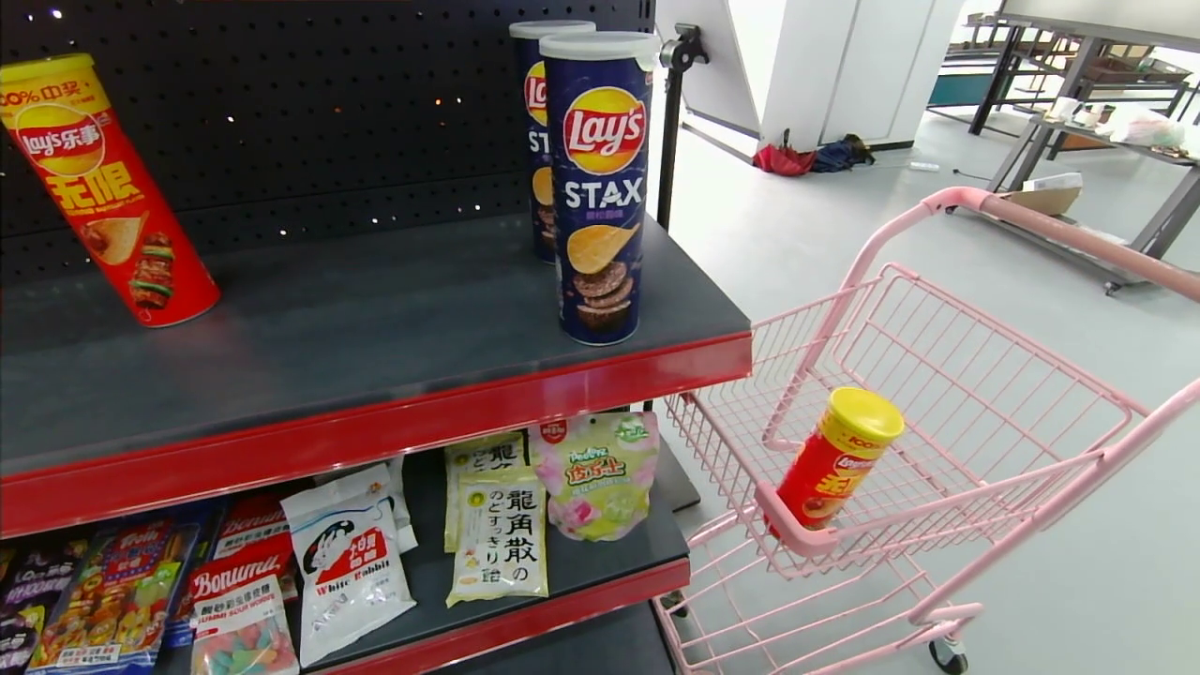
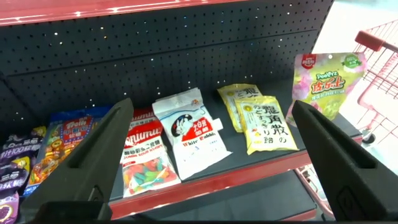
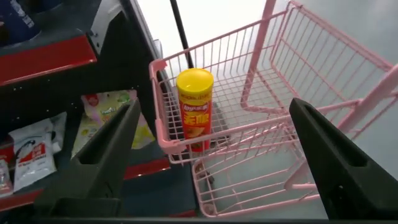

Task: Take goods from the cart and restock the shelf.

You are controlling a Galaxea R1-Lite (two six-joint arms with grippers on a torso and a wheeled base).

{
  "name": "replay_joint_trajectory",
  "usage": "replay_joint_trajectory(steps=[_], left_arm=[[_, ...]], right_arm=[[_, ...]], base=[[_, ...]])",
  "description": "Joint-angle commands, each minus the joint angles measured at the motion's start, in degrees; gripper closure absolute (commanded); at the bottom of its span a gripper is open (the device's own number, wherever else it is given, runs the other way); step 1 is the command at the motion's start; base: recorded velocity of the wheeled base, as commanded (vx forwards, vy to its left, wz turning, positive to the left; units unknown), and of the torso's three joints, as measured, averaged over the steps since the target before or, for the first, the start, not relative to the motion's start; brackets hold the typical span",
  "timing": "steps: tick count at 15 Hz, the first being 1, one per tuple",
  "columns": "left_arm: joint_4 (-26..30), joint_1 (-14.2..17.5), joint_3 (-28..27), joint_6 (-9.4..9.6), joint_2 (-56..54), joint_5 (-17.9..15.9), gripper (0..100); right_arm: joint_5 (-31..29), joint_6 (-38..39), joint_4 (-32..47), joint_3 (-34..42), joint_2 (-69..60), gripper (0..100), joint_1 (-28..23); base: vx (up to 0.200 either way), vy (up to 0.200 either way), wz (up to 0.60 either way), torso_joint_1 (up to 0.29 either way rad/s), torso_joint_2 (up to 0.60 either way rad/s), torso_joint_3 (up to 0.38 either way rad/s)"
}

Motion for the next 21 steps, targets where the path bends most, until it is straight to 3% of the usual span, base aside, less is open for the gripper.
replay_joint_trajectory(steps=[1,3,7,21], left_arm=[[0.00,0.02,0.00,-0.01,0.02,0.02,0],[0.00,0.02,0.00,-0.01,0.02,0.02,0],[0.00,0.02,0.00,0.08,0.02,0.02,0],[-0.09,0.02,0.00,0.08,0.02,0.02,0]], right_arm=[[2.61,3.89,-23.32,11.26,32.60,0,6.89],[2.88,4.41,-39.94,18.64,45.69,0,7.68],[2.88,3.89,-51.45,16.35,61.34,0,7.60],[1.65,3.18,-55.14,-0.26,79.00,0,7.07]], base=[[0.000,0.000,0.00,0.000,0.00,0.000],[0.000,0.000,0.00,0.000,0.00,0.000],[0.000,0.000,0.00,0.000,0.00,0.000],[0.000,0.000,0.00,0.000,0.00,0.000]])
